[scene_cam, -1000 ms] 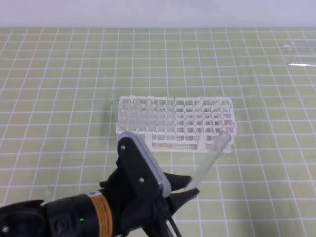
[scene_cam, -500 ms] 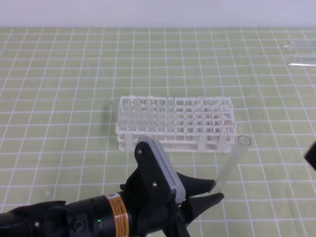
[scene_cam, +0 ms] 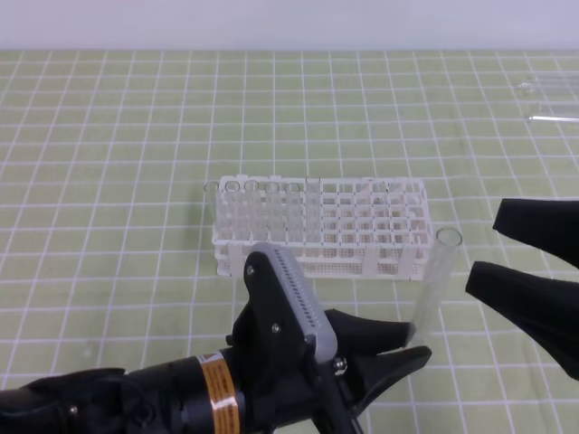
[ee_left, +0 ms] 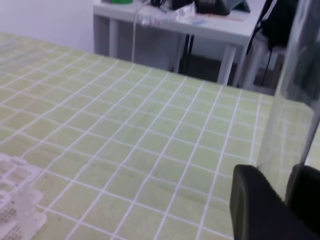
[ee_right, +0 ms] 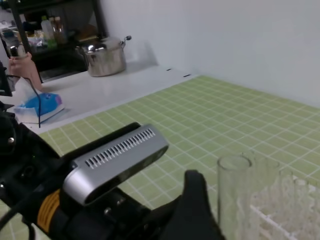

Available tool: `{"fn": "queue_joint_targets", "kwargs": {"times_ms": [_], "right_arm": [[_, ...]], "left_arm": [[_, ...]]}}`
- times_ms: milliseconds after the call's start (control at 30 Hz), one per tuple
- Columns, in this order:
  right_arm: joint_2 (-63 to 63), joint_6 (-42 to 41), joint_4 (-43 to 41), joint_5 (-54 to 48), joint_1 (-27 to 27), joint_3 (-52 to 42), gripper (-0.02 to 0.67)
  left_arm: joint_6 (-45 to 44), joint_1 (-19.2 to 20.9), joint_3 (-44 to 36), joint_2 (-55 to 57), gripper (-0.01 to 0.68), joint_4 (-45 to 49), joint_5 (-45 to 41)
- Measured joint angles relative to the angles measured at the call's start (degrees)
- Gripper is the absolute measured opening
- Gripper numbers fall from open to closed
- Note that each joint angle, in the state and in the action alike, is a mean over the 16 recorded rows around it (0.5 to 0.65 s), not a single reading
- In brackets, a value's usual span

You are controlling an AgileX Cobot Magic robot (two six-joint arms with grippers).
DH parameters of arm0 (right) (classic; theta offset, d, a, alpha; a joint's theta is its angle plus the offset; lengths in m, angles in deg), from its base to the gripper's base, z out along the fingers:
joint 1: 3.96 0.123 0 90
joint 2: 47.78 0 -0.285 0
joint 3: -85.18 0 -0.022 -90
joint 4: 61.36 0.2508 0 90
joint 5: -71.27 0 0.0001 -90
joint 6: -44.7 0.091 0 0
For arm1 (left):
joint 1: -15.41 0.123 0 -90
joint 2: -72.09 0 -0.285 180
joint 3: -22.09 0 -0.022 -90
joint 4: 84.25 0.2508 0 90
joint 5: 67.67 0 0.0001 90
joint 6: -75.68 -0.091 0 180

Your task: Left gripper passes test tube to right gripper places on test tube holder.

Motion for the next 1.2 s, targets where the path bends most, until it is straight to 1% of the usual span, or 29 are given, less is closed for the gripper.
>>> {"fn": "queue_joint_targets", "kwargs": {"times_ms": [267,500,800,1000,1200], "right_arm": [[-3.62,-6.06,2.10,-3.89,0.01,0.43,0.494],[-4.72,-8.06,2.87,-5.64,0.06,0.48,0.494],[-5.09,-8.94,2.06,-6.99,0.14,0.48,0.488],[-5.09,-9.24,0.71,-6.92,0.14,0.48,0.450],[-5.09,-9.25,-0.44,-6.35,0.14,0.48,0.378]], "left_arm": [[1.74,0.00,0.04,0.39,0.120,1.45,2.61],[3.51,0.00,0.96,2.20,0.115,4.26,4.71],[6.52,-0.01,4.80,5.59,0.118,8.80,6.99],[7.48,-0.01,6.92,6.74,0.123,10.58,6.86],[7.71,-0.01,7.40,6.86,0.118,10.65,6.65]]}}
